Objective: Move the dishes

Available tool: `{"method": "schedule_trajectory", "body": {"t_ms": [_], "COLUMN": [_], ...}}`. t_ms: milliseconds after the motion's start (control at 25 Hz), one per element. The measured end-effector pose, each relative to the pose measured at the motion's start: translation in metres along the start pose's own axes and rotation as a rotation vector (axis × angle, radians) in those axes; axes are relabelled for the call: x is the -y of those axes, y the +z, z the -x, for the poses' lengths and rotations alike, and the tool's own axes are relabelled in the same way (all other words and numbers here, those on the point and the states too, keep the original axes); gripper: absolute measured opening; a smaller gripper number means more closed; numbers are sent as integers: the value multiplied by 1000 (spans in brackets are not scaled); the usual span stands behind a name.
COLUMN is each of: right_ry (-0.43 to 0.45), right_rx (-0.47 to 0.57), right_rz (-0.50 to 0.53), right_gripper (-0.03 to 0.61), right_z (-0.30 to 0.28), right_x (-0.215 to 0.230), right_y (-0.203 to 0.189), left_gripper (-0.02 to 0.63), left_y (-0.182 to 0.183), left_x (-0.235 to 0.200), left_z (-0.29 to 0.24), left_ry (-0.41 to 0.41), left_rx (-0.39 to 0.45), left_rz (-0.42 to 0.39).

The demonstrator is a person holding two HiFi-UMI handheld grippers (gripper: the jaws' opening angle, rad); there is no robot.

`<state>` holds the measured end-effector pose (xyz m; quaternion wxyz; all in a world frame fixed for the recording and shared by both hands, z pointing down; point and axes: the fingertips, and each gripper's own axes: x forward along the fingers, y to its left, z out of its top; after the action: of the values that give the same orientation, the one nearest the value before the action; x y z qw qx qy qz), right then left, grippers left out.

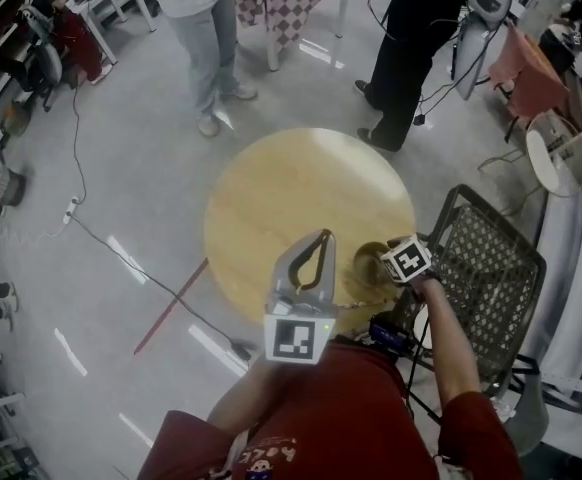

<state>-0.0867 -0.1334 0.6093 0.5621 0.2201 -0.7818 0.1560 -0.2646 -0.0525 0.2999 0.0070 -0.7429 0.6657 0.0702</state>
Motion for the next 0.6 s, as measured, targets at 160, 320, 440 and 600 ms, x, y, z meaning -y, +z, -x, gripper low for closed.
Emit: {"method": "schedule_trajectory", "body": {"t_ms": [160, 320, 440, 600], "right_ry": [6, 16, 21, 36], "right_rx": [-11, -23, -10, -2], "right_rz": [-3, -3, -17, -44], "right_gripper": [90, 48, 44, 38], "right_z": [-4, -9, -8, -8], "right_x": [0, -5, -5, -4], "right_y": [-3, -9, -8, -10], "left_gripper": [6, 8, 6, 6], "left_y": [-2, -7, -12, -13], "left_x": [-2, -2, -1, 1], "left_z": [-3, -2, -3, -4], "left_ry": [4, 9, 10, 2], "left_rx": [-3, -8, -25, -18], "left_rz": [5, 18, 28, 10]}}
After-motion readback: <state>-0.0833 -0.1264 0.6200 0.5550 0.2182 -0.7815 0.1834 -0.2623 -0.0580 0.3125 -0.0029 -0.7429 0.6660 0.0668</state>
